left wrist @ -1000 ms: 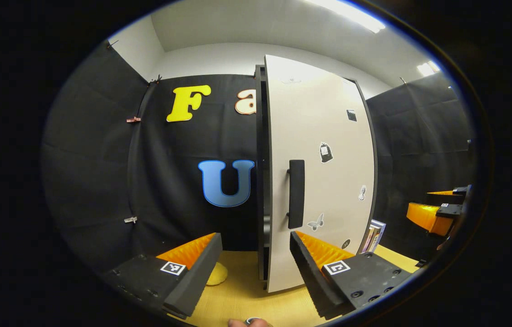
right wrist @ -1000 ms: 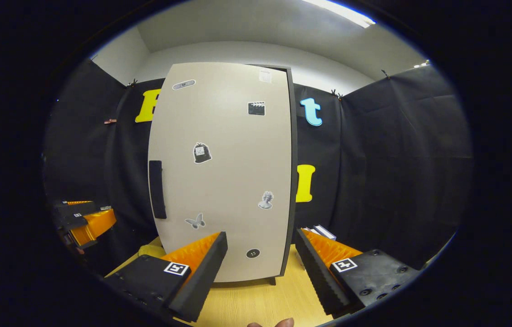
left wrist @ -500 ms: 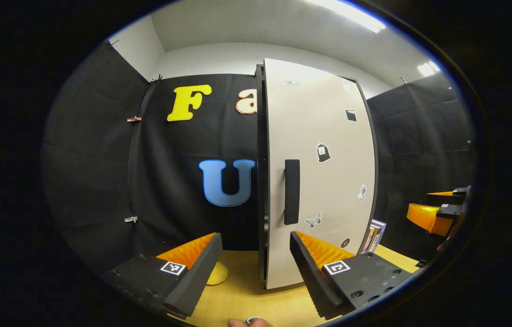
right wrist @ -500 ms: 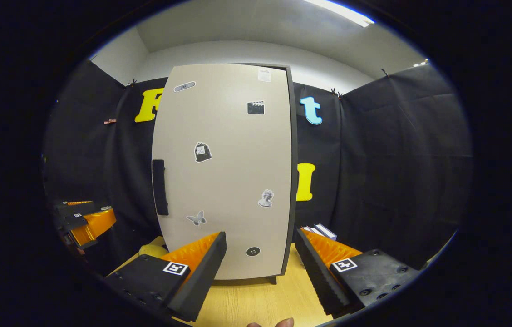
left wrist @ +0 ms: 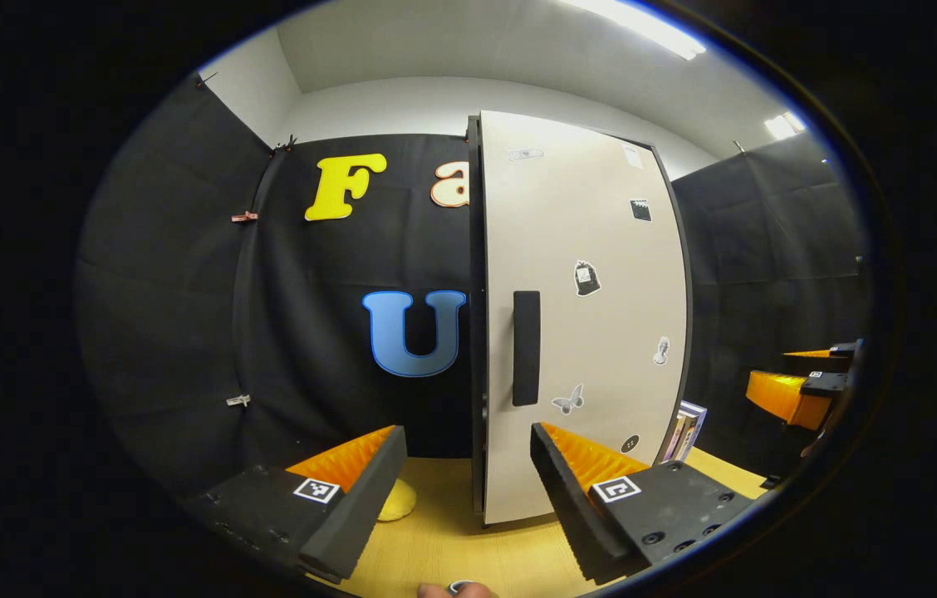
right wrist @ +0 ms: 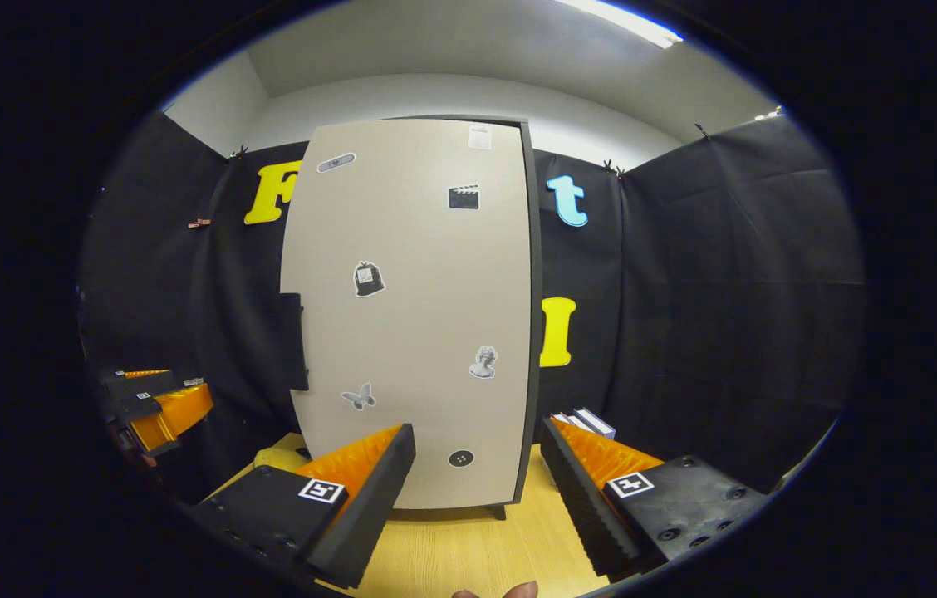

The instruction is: Open the cabinet door with the right hand, grasp the bottle in the cabinet with the left hand and place it on the coaster, then close the cabinet door with the right hand.

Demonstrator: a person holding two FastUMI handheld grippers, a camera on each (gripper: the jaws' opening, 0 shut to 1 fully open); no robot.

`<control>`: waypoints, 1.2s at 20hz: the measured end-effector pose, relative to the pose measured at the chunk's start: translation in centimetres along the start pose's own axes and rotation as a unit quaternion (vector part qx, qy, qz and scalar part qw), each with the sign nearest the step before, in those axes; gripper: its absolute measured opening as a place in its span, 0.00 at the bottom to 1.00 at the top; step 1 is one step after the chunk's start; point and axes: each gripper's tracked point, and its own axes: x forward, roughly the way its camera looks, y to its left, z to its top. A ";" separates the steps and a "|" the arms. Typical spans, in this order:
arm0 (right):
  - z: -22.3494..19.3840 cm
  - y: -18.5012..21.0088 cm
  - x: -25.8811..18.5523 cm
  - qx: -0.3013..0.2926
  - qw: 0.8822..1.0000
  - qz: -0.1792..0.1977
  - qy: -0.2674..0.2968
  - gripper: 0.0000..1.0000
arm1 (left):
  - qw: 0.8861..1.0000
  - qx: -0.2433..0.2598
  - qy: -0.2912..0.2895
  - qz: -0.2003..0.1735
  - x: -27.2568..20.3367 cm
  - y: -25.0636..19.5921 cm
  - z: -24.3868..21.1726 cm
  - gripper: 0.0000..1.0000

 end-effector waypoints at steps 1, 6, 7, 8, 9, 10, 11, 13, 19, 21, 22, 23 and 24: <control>0.0 0.0 0.0 0.000 1.000 0.000 0.000 0.98 | 1.000 0.000 0.000 0.000 0.0 0.0 -0.1 0.95; -0.2 -0.1 -0.1 0.001 1.000 0.001 0.001 0.98 | 1.000 0.001 0.001 -0.001 -0.1 0.0 -0.1 0.92; -0.2 0.0 0.0 0.001 1.000 0.000 0.001 0.98 | 1.000 0.002 0.001 -0.001 0.0 0.0 -0.2 0.94; -0.2 -0.1 0.0 0.001 1.000 0.000 0.001 0.98 | 1.000 0.002 0.001 0.000 0.0 0.0 -0.2 0.94; -0.2 0.0 0.0 0.002 1.000 0.001 0.001 0.98 | 1.000 0.001 0.001 0.000 0.0 0.0 -0.2 0.94; -0.1 -0.1 0.0 0.002 1.000 0.001 0.001 0.98 | 1.000 0.001 0.001 0.000 0.0 0.0 -0.2 0.95; -0.2 -0.1 0.0 0.001 1.000 0.001 0.001 0.98 | 1.000 0.001 0.001 0.000 -0.2 -0.1 -0.3 0.95; -0.2 -0.2 0.2 0.000 1.000 0.000 0.002 0.98 | 1.000 0.001 0.002 0.000 -0.2 -0.1 -0.3 0.95; 0.2 -0.4 0.3 0.001 1.000 -0.001 0.000 0.98 | 1.000 0.001 0.000 -0.001 -0.1 -0.3 -0.1 0.94; 0.2 -0.5 0.3 0.002 1.000 -0.001 0.001 0.98 | 1.000 0.001 0.000 0.000 0.4 -0.2 0.1 0.94; 0.1 -0.6 0.2 0.002 1.000 -0.001 0.001 0.98 | 1.000 0.001 0.001 0.000 0.4 -0.2 0.2 0.94; 0.1 -0.6 0.3 0.002 1.000 -0.001 0.001 0.98 | 1.000 0.000 0.001 0.000 0.4 -0.2 0.1 0.95; 0.2 -0.6 0.2 0.002 1.000 -0.001 0.001 0.98 | 1.000 0.000 0.000 -0.001 0.4 -0.2 0.2 0.95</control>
